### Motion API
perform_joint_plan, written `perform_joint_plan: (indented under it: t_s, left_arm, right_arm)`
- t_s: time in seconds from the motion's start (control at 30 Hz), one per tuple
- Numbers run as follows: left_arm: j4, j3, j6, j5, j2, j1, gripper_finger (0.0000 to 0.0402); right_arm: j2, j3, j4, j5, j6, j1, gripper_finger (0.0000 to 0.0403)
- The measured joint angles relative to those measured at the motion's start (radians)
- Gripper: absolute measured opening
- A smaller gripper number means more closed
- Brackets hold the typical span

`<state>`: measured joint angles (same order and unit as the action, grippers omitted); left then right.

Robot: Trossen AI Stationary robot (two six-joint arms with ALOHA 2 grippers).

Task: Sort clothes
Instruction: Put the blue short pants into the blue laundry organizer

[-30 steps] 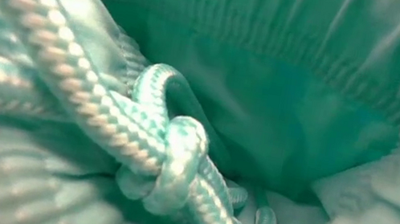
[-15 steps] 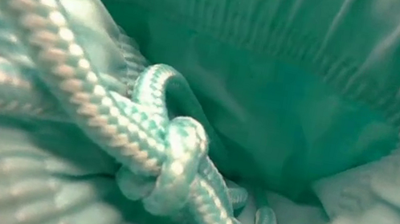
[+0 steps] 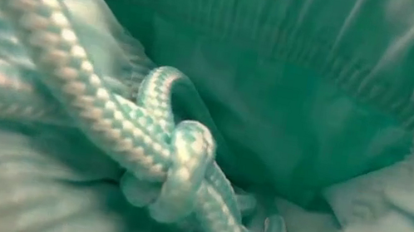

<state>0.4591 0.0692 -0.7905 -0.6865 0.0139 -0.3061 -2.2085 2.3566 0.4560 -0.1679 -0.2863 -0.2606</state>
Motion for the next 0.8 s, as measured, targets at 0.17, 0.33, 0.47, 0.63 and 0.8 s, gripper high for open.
perform_joint_plan:
  t_s: [0.17,0.33,0.47,0.63,0.8]
  left_arm:
    - [0.0,0.0,0.004,0.0,0.0,0.0,0.0006]
    - [-0.005,0.0,0.027,0.0,0.0,0.0,0.0006]
    - [-0.007,0.0,0.036,0.0,0.0,0.0,0.0006]
    - [-0.033,0.0,0.045,0.007,0.0,0.0,0.0006]
    - [-0.083,0.0,0.044,0.009,0.0,0.0,0.0006]
  right_arm:
    - [0.076,0.0,0.163,-0.069,0.006,0.015,0.0128]
    - [0.142,0.0,0.302,-0.172,0.059,0.016,0.008]
    - [0.173,0.0,0.395,-0.198,0.059,0.021,0.0038]
    - [0.176,-0.004,0.487,-0.192,0.056,0.021,0.0006]
    - [0.175,-0.052,0.546,-0.107,-0.049,0.022,0.0016]
